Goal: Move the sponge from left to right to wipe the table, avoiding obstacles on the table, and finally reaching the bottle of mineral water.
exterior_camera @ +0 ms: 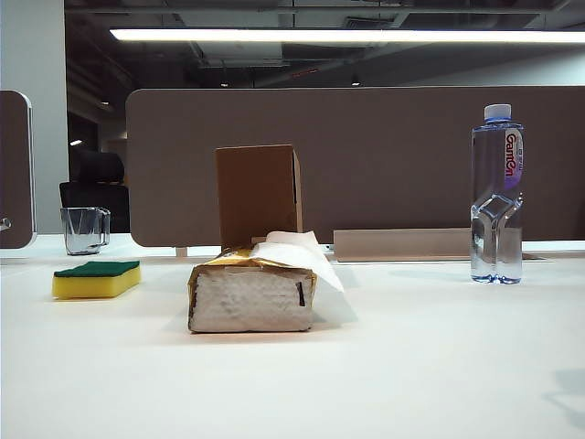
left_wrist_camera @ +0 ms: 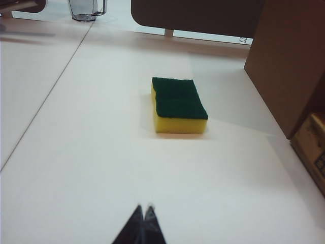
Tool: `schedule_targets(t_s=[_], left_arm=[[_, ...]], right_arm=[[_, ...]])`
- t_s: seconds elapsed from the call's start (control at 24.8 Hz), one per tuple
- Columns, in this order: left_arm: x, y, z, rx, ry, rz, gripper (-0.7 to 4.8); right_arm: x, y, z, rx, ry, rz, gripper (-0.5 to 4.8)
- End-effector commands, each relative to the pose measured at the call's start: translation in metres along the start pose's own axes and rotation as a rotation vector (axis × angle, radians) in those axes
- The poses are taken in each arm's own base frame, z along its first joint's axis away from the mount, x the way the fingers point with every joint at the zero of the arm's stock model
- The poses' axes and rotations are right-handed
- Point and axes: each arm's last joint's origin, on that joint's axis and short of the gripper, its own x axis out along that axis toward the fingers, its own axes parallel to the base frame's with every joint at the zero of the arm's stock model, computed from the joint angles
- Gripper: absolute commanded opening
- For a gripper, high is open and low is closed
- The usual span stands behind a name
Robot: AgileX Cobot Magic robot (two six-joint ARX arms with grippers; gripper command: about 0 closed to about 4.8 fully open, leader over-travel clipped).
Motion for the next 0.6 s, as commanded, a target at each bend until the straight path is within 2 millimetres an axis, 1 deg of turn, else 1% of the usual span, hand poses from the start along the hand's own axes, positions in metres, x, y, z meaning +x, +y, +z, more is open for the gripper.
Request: schedule_targets(t_s=[0.04,0.48,0.6], left_arm=[[-0.0001,-0.0002,0.0010,-0.002,-0.009,-0.003,-0.05],[-0.0001,-0.0002,0.0011,-0.002,-0.009,-0.003,-0.05],[-0.0003,-0.0012,0.0025,-0.002,-0.016,-0.033,-0.03]], right_arm=[[-0.0002,0.0003,0.0013,-0.005,-0.010,0.004,-0.09],[-0.0002,0.0006,0.0014,-0.006,-0.010,0.015,-0.09],[-0.0002,0.0007,0.0014,-0.005,-0.010,0.016,-0.09]])
